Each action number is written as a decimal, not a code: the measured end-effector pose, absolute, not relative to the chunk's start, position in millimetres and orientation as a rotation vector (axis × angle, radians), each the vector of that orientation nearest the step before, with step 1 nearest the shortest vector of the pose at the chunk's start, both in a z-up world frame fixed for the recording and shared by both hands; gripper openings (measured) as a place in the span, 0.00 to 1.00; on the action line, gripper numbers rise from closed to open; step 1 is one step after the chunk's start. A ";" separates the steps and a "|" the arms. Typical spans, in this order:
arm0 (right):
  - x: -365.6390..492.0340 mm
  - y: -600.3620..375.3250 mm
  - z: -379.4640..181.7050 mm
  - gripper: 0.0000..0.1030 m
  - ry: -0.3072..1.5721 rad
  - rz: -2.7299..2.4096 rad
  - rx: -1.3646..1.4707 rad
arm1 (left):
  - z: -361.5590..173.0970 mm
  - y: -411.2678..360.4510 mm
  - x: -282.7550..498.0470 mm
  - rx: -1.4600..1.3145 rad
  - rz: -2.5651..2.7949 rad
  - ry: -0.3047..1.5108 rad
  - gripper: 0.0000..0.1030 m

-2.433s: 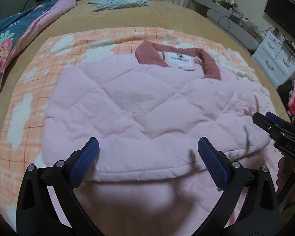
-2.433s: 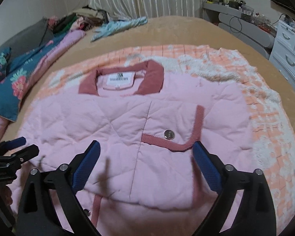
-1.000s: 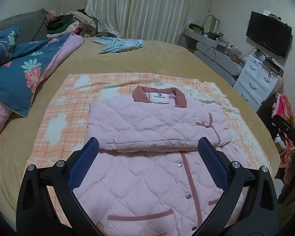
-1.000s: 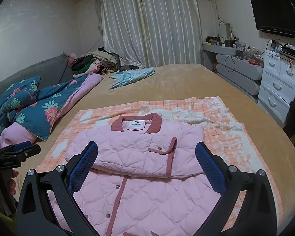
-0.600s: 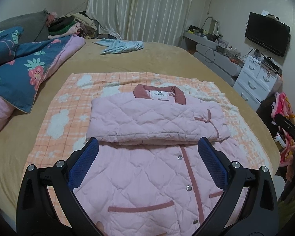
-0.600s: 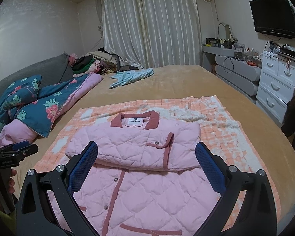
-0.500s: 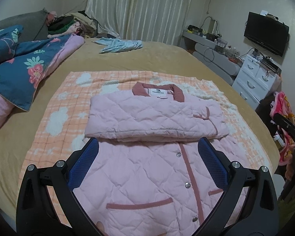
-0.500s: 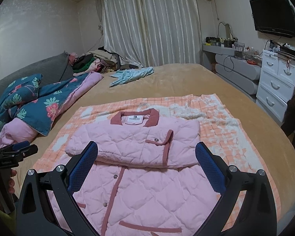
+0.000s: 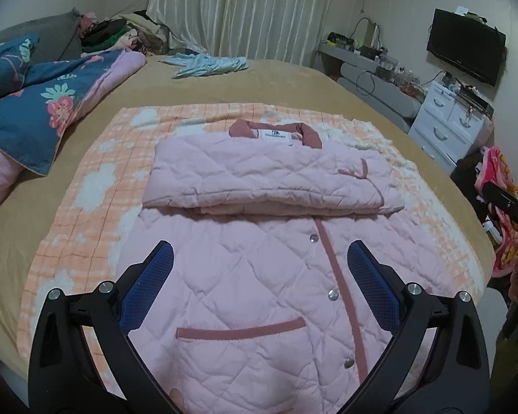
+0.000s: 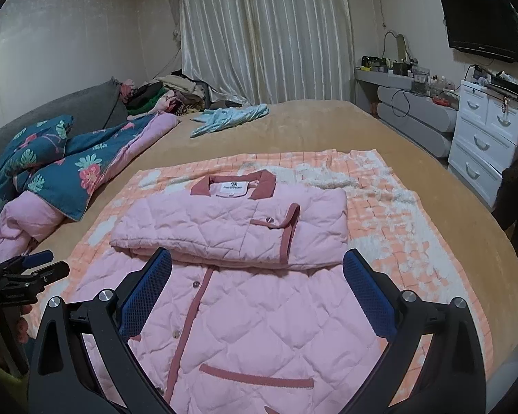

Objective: Fold large clothes
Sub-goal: 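Move both tools back along the jacket toward its hem, then grasp the ribbed jacket hem with both tools, then lift the hem with both tools and fold it over toward the collar, then lay the hem down near the collar and open both tools, then smooth the folded jacket flat with both tools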

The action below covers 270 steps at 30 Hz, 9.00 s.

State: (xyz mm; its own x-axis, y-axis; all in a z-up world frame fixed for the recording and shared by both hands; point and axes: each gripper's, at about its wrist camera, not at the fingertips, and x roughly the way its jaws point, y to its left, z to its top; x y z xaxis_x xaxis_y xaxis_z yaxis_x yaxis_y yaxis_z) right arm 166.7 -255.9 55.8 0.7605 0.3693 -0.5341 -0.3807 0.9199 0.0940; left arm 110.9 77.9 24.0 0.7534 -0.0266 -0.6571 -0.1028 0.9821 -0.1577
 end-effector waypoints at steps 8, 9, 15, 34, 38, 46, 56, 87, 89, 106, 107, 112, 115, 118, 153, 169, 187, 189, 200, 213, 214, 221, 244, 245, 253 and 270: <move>160.4 -256.7 40.0 0.96 0.605 0.420 -0.047 | 5.2 83.4 99.2 -0.169 0.076 0.723 0.92; 159.6 -258.2 37.3 0.96 0.610 0.419 -0.047 | 2.6 84.6 98.1 -0.163 0.083 0.725 0.92; 156.2 -267.1 18.1 0.96 0.643 0.399 -0.070 | -14.0 94.6 91.7 -0.165 0.110 0.754 0.92; 146.5 -317.4 -47.4 0.96 0.772 0.309 -0.098 | -66.5 118.7 69.3 -0.159 0.155 0.859 0.92; 144.6 -325.3 -60.2 0.96 0.802 0.302 -0.094 | -77.1 125.3 61.5 -0.155 0.169 0.880 0.92; 139.8 -343.3 -83.4 0.96 0.857 0.279 -0.091 | -102.3 153.1 35.9 -0.203 0.200 0.941 0.92; 129.4 -363.3 -98.8 0.96 0.907 0.281 -0.084 | -122.4 172.1 4.5 -0.288 0.154 1.017 0.89; 66.8 -372.4 -143.7 0.42 1.147 0.556 -0.081 | -144.8 150.0 -23.4 -0.359 0.076 1.097 0.90; 62.7 -376.7 -132.2 0.25 1.100 0.565 -0.063 | -145.2 150.1 -25.7 -0.365 0.069 1.098 0.90; 81.8 -371.8 -35.1 0.17 0.783 0.610 0.114 | -96.2 147.3 -40.9 -0.324 0.045 0.931 0.09; 82.2 -370.2 -33.5 0.17 0.778 0.607 0.118 | -90.0 146.8 -40.3 -0.318 0.042 0.914 0.08; 86.0 -372.0 -21.6 0.16 0.743 0.595 0.153 | -49.0 151.3 -32.2 -0.345 0.028 0.801 0.07; 89.6 -374.8 -12.0 0.16 0.717 0.593 0.181 | -31.5 152.7 -25.0 -0.348 0.024 0.754 0.07; 93.6 -376.7 -3.5 0.16 0.694 0.599 0.209 | -16.9 149.9 -17.2 -0.332 0.018 0.718 0.07; 167.4 -385.2 63.5 0.15 0.594 0.554 0.308 | 75.1 164.2 69.5 -0.271 0.056 0.532 0.07; 236.4 -379.0 68.1 0.16 0.688 0.501 0.421 | 83.3 162.6 126.3 -0.215 0.124 0.538 0.08; 316.7 -359.0 59.7 0.16 0.771 0.419 0.446 | 68.7 167.6 186.5 -0.142 0.219 0.551 0.10; 326.5 -358.5 55.9 0.17 0.783 0.417 0.456 | 66.8 167.5 192.7 -0.130 0.224 0.553 0.10; 372.9 -358.9 32.3 0.25 0.857 0.424 0.544 | 53.8 180.7 226.3 -0.171 0.212 0.609 0.10; 387.8 -354.7 25.5 0.75 0.818 0.496 0.567 | 40.2 187.2 249.3 -0.197 0.190 0.643 0.10; 387.1 -353.1 21.0 0.76 0.810 0.484 0.545 | 38.9 187.0 251.1 -0.196 0.188 0.645 0.10; 386.4 -346.6 -21.5 0.77 0.806 0.398 0.447 | 34.2 180.7 261.7 -0.181 0.184 0.651 0.12; 377.6 -304.8 -62.1 0.87 0.824 0.304 0.070 | 59.7 171.7 251.4 -0.241 0.113 0.580 0.75; 375.8 -305.5 -60.7 0.87 0.820 0.304 0.069 | 62.3 170.7 250.3 -0.240 0.112 0.577 0.77; 358.4 -318.7 -39.5 0.88 0.791 0.321 0.146 | 82.8 164.8 230.2 -0.204 0.134 0.532 0.90; 285.5 -310.7 18.2 0.95 0.575 0.354 0.004 | 58.6 164.4 192.8 -0.126 0.208 0.600 0.91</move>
State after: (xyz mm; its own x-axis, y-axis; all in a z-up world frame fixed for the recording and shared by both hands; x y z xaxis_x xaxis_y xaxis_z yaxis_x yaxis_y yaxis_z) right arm 285.5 -310.7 18.2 0.7804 0.3292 -0.5316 -0.3268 0.9396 0.1022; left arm 192.8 164.4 58.6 0.8053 0.1576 -0.5716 -0.2303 0.9715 -0.0566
